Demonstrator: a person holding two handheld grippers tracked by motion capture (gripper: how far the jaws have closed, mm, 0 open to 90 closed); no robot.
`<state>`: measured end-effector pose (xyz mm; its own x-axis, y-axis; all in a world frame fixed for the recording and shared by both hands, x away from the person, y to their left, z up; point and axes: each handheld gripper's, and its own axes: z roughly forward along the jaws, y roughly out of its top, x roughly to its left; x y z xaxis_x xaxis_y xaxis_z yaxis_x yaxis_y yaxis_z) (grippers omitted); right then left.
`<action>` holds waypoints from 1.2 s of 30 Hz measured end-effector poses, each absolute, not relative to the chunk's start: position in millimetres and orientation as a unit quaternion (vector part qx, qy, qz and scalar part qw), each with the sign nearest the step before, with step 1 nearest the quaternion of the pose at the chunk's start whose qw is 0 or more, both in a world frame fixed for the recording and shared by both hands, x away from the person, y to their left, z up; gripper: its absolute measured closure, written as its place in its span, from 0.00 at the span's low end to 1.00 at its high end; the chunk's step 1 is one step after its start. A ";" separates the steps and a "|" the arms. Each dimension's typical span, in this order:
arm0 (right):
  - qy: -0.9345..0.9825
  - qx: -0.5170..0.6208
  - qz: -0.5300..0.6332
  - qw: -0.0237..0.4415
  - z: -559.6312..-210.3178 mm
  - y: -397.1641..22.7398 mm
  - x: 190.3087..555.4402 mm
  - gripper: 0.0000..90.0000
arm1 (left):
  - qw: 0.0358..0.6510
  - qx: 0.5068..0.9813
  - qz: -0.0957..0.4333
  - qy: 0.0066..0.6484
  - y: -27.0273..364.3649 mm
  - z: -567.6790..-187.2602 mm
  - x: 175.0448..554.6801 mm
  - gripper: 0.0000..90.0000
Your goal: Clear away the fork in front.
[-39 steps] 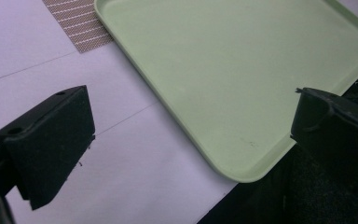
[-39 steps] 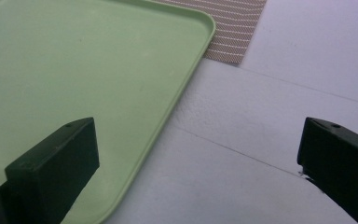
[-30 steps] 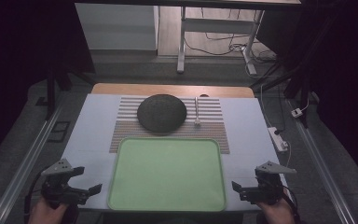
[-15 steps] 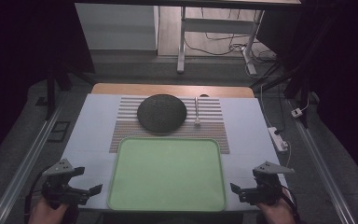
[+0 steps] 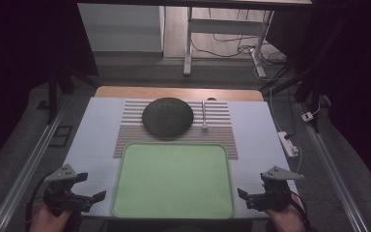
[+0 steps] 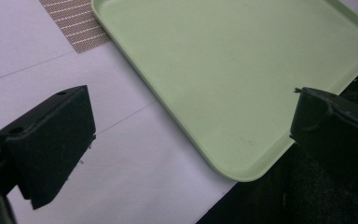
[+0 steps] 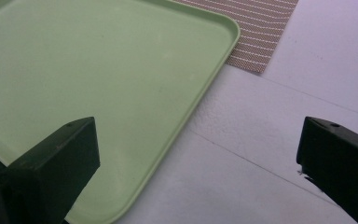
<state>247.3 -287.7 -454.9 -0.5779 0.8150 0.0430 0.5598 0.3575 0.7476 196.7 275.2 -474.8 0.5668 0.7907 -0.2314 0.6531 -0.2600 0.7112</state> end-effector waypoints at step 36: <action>0.849 0.365 0.339 0.176 -461.1 -252.8 281.3 0.00 | 0.402 0.785 0.082 0.465 276.8 -475.2 198.1 0.00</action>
<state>281.3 -252.8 -461.1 -0.6716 0.7391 -0.0518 0.5002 0.5040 0.7041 198.1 276.8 -475.2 0.5543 0.7954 -0.2453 0.6640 -0.2448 0.7065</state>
